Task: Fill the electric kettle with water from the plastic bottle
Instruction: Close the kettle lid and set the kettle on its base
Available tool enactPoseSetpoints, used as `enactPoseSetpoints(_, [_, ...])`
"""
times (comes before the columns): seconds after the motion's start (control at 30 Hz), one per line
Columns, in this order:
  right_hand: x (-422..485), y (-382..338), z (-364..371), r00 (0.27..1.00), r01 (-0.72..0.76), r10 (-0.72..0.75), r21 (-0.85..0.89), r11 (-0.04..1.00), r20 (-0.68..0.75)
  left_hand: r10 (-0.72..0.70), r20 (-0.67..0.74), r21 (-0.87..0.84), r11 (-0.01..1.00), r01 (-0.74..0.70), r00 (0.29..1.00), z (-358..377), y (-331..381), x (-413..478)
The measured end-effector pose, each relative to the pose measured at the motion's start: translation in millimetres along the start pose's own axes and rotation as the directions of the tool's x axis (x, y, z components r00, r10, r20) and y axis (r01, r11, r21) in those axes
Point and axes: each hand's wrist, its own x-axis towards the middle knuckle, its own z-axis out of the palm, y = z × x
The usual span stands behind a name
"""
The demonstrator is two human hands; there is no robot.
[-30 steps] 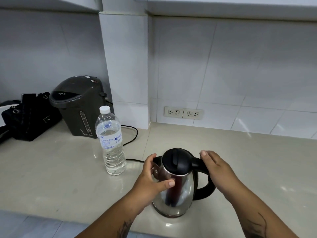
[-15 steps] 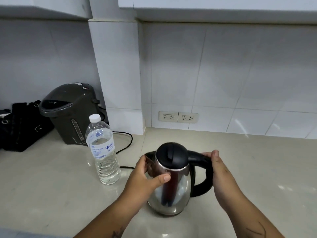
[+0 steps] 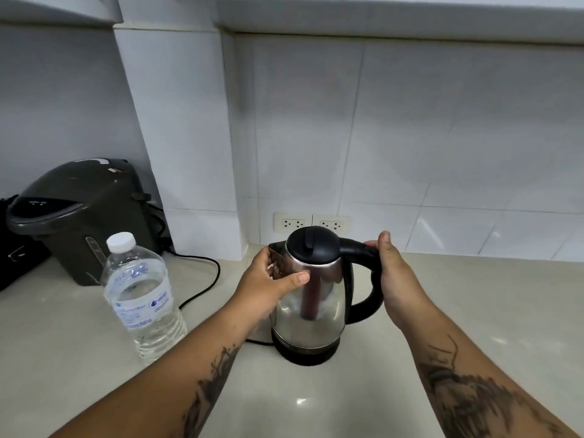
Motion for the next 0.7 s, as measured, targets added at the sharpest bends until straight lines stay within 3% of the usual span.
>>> enactPoseSetpoints(0.27, [23, 39, 2, 0.999, -0.033, 0.034, -0.047, 0.998, 0.028, -0.065, -0.014, 0.066, 0.996, 0.066, 0.998, 0, -36, 27])
enactPoseSetpoints(0.7, [20, 55, -3, 0.996, -0.023, 0.022, 0.008, 1.000, 0.090, -0.033, -0.010, 0.118, 0.992, 0.034, 0.999, 5, -52, 26])
